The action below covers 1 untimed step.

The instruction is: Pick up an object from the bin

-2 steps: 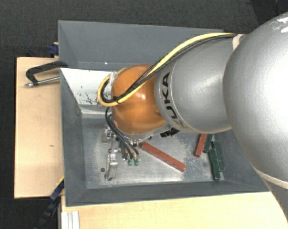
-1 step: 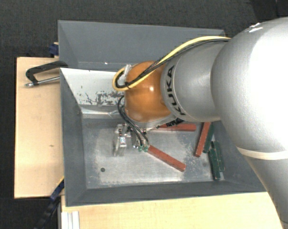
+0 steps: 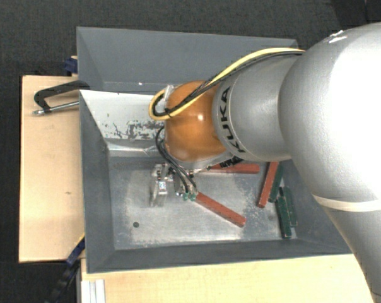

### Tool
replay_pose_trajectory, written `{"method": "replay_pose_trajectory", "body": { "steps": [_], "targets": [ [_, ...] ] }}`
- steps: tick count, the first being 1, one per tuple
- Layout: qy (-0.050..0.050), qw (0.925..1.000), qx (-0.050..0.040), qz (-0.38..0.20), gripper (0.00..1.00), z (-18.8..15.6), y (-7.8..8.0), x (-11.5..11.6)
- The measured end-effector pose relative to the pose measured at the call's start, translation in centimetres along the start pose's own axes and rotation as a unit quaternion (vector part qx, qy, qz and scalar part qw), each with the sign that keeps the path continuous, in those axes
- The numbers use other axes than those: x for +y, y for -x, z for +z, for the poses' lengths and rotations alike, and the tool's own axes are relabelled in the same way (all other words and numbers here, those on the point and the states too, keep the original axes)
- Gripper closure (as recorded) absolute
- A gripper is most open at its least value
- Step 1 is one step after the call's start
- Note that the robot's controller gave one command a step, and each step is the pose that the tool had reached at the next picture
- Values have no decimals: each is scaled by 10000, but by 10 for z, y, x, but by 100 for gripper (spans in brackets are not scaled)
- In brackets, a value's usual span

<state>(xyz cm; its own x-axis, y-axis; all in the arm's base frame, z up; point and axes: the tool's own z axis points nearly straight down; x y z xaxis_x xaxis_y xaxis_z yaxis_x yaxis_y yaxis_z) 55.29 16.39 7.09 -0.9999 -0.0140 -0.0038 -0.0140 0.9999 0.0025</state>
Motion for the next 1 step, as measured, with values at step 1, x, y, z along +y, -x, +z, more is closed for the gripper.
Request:
{"method": "replay_pose_trajectory", "body": {
  "steps": [1],
  "targets": [
    [-7, 9996, 24, -276, 100, -28, 2, 1]
  ]
}}
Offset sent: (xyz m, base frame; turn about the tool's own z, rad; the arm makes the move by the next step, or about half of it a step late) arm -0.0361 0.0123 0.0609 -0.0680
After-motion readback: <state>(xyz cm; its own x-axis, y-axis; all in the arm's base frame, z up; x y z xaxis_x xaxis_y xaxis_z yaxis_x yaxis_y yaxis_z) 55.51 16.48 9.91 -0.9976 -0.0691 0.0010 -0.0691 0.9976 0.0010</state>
